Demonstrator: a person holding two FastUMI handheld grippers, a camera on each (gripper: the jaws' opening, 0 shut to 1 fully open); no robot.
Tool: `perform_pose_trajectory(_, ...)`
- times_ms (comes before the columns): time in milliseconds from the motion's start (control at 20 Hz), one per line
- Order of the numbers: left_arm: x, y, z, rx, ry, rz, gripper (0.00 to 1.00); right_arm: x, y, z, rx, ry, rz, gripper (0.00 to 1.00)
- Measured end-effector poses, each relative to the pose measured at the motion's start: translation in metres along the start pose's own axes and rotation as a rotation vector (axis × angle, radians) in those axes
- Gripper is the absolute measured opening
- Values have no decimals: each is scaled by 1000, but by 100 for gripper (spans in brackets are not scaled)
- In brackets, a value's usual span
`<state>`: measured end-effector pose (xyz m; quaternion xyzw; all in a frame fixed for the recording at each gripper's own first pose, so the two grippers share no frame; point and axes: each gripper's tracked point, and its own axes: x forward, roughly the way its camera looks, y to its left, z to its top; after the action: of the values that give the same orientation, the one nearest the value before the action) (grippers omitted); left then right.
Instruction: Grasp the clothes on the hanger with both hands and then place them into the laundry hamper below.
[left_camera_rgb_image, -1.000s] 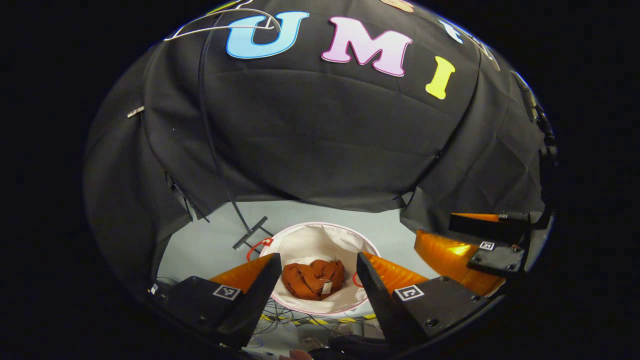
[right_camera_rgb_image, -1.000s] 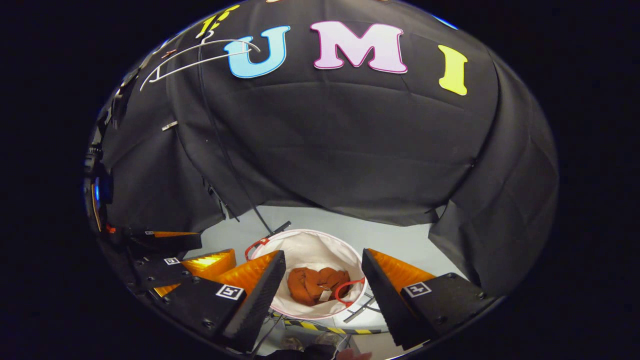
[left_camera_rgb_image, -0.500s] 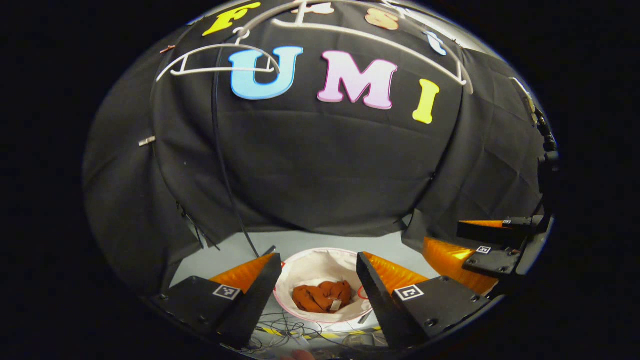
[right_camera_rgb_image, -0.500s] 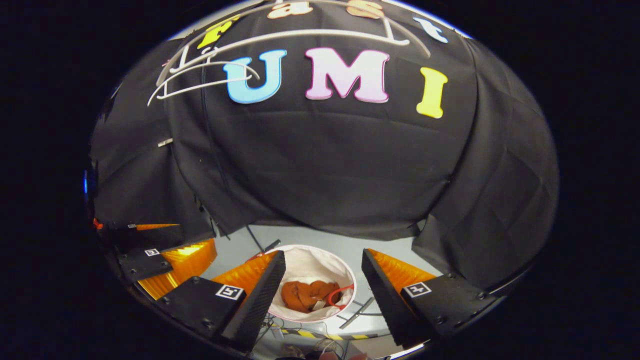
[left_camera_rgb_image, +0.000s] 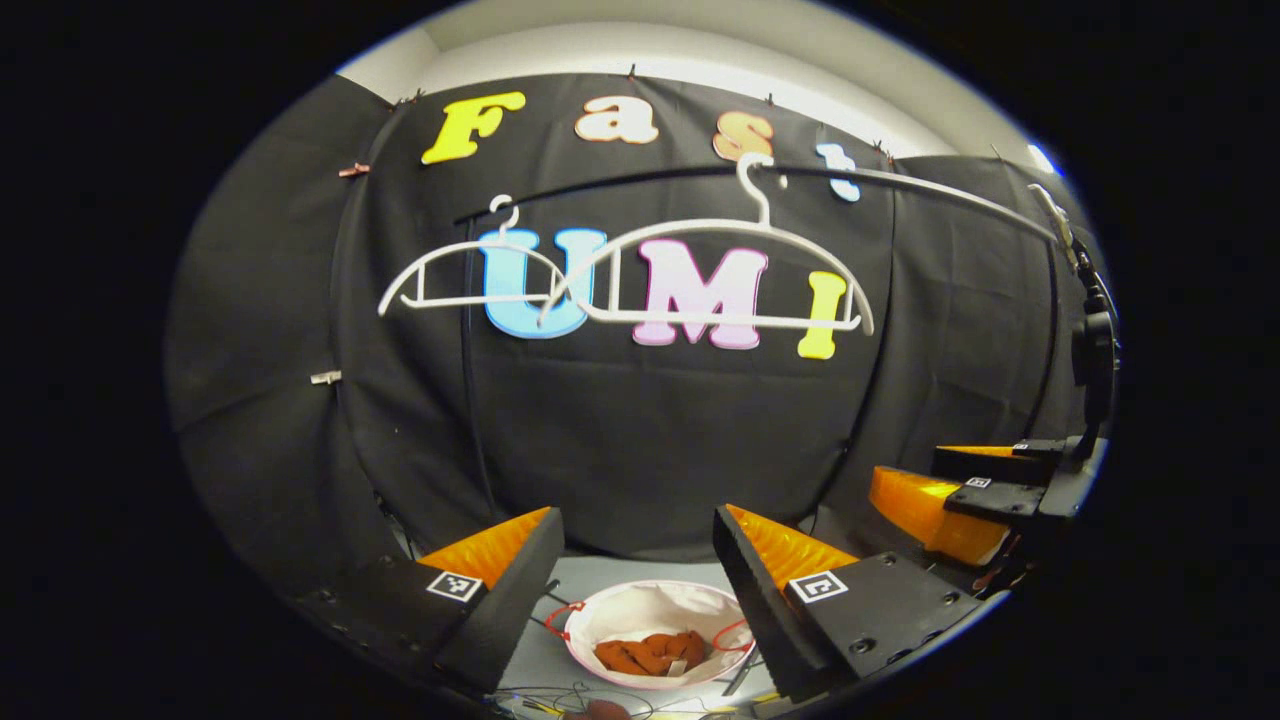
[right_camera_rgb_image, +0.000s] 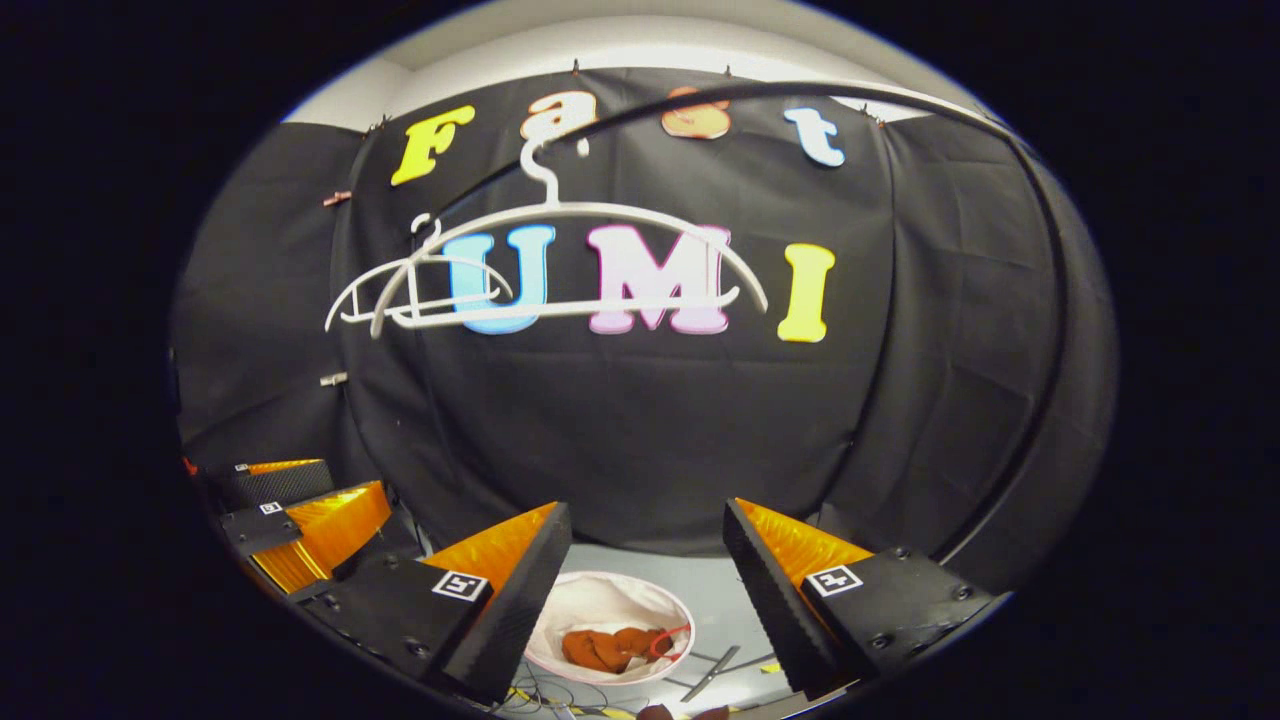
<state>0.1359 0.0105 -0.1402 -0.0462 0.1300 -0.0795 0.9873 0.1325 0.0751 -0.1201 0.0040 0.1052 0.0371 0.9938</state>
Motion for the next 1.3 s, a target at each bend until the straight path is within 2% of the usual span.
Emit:
perform_pose_trajectory(200, -36, -7, 44, -6, -99, -24, 95, -38, -4, 52, 1, -128, -13, 99)
perform_pose_trajectory(250, -44, -10, 55, -4, -124, -31, 92, -46, -3, 62, 1, -150, -9, 99)
perform_pose_trajectory(300, -55, -13, 66, 3, -154, -34, 95, -54, -2, 70, 3, -168, -4, 100)
perform_pose_trajectory(350, -64, -16, 77, 12, -185, -37, 92, -62, -2, 77, 7, -183, 3, 97)
perform_pose_trajectory(500, -84, -28, 99, 34, -228, -39, 98, -80, -9, 97, 1, -221, 18, 94)
perform_pose_trajectory(550, -89, -32, 104, 40, -235, -40, 92, -88, -10, 106, -9, -241, 23, 94)
perform_pose_trajectory(600, -95, -37, 107, 39, -246, -38, 92, -96, -12, 116, -18, -264, 23, 94)
perform_pose_trajectory(650, -100, -40, 110, 33, -249, -37, 92, -104, -15, 122, -25, -280, 24, 100)
perform_pose_trajectory(750, -111, -46, 119, 16, -268, -32, 92, -116, -17, 130, -18, -301, 32, 100)
perform_pose_trajectory(800, -116, -48, 125, 13, -287, -30, 95, -120, -18, 132, -12, -305, 36, 100)
perform_pose_trajectory(850, -121, -51, 130, 16, -307, -26, 95, -121, -22, 133, -7, -308, 39, 94)
perform_pose_trajectory(900, -126, -52, 132, 22, -317, -21, 95, -124, -25, 134, -2, -313, 42, 99)
perform_pose_trajectory(950, -129, -53, 133, 23, -316, -15, 95, -127, -29, 133, 2, -310, 44, 94)
perform_pose_trajectory(1050, -136, -57, 134, 21, -322, -10, 95, -134, -34, 135, 14, -318, 52, 100)
perform_pose_trajectory(1250, -150, -63, 138, 53, -331, 20, 95, -145, -43, 147, -8, -356, 64, 94)
perform_pose_trajectory(1300, -152, -64, 138, 53, -327, 26, 95, -146, -46, 150, -19, -365, 62, 100)
